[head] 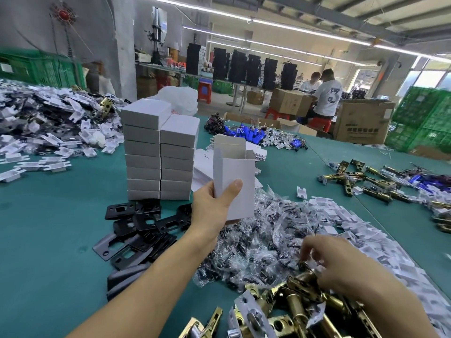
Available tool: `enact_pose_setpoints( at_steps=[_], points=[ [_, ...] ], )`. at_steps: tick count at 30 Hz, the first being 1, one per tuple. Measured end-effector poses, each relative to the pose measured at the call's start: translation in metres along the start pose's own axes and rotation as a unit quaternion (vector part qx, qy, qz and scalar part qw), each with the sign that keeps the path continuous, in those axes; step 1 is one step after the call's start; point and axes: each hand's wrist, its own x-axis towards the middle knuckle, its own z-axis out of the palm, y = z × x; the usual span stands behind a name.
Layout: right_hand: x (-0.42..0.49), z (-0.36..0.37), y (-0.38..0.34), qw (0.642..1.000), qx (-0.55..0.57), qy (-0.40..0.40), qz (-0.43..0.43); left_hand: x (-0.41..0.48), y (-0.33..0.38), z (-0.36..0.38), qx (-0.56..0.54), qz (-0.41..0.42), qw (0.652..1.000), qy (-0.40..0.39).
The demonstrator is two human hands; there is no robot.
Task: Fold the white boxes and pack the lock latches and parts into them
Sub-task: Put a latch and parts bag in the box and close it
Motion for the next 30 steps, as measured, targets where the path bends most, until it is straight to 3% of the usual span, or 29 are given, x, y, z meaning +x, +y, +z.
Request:
enact_pose_setpoints(
  at_steps=[4,6,10,13,16,20,23,30],
  points=[
    [0.000,-0.003,0.002,0.999,-0.001,0.037,0.018,-0.001,-0.001,0.000,-0.003,-0.002,1.000,-0.003],
    [0.002,-0.010,-0.002,0.995,0.052,0.079,0.013,-0.001,-0.002,0.000,-0.001,-0.001,1.000,-0.006],
    [0.008,-0.033,-0.009,0.956,0.175,0.233,-0.014,0.001,-0.005,0.001,0.020,-0.005,1.000,-0.020],
    [0.011,-0.035,-0.016,0.937,0.229,0.263,-0.035,0.002,-0.007,0.000,0.019,-0.001,1.000,-0.024],
    [0.014,-0.026,-0.021,0.941,0.268,0.201,-0.040,0.003,-0.008,0.000,0.014,0.000,1.000,-0.025],
    [0.010,-0.018,-0.018,0.986,0.162,0.019,-0.027,0.004,-0.008,-0.001,0.016,0.000,0.999,-0.035],
    [0.003,-0.014,-0.019,0.989,0.121,-0.084,-0.032,0.004,-0.009,-0.001,0.020,0.001,0.999,-0.034],
    [-0.002,-0.014,-0.020,0.985,0.109,-0.133,-0.015,0.005,-0.011,-0.002,0.015,-0.002,0.999,-0.035]
  ],
)
